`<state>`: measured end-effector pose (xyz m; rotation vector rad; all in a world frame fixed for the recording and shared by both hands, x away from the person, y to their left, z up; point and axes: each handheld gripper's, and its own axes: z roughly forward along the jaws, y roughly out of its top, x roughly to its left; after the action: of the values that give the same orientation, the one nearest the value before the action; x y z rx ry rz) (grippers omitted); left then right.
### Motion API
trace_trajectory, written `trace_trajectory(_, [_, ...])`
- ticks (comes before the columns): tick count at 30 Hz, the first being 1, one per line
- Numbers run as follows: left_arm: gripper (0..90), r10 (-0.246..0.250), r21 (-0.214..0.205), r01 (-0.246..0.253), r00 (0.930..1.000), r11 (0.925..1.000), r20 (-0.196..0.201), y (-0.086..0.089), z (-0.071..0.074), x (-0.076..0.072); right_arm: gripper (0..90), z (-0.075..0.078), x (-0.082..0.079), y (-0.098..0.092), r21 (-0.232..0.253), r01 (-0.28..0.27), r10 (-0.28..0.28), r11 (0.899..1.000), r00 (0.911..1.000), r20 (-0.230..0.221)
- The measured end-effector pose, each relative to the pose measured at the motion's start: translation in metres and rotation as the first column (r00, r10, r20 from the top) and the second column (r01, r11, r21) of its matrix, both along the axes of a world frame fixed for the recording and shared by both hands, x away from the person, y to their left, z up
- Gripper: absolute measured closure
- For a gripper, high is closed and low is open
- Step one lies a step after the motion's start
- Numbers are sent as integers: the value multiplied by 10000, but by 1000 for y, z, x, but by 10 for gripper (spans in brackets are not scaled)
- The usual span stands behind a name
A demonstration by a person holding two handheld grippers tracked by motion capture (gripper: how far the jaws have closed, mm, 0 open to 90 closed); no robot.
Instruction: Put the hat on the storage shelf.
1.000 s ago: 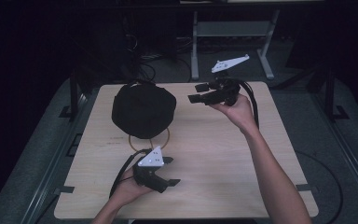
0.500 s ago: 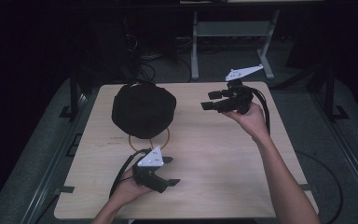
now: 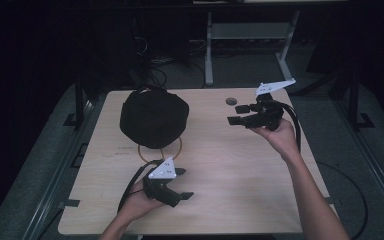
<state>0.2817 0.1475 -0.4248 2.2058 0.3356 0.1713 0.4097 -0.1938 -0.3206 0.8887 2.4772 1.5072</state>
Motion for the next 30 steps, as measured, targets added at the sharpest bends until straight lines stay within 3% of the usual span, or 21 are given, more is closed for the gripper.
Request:
trace_trajectory(18, [205,78,2,-78,10000,10000,15,0,0,0,350,-22,-18,-34,-37,442,-443,9990,9987,-244])
trace_trajectory(30, [204,132,-3,-132,9999,9999,-5,1,0,0,342,-36,-27,-46,-85,651,-654,9978,9967,-479])
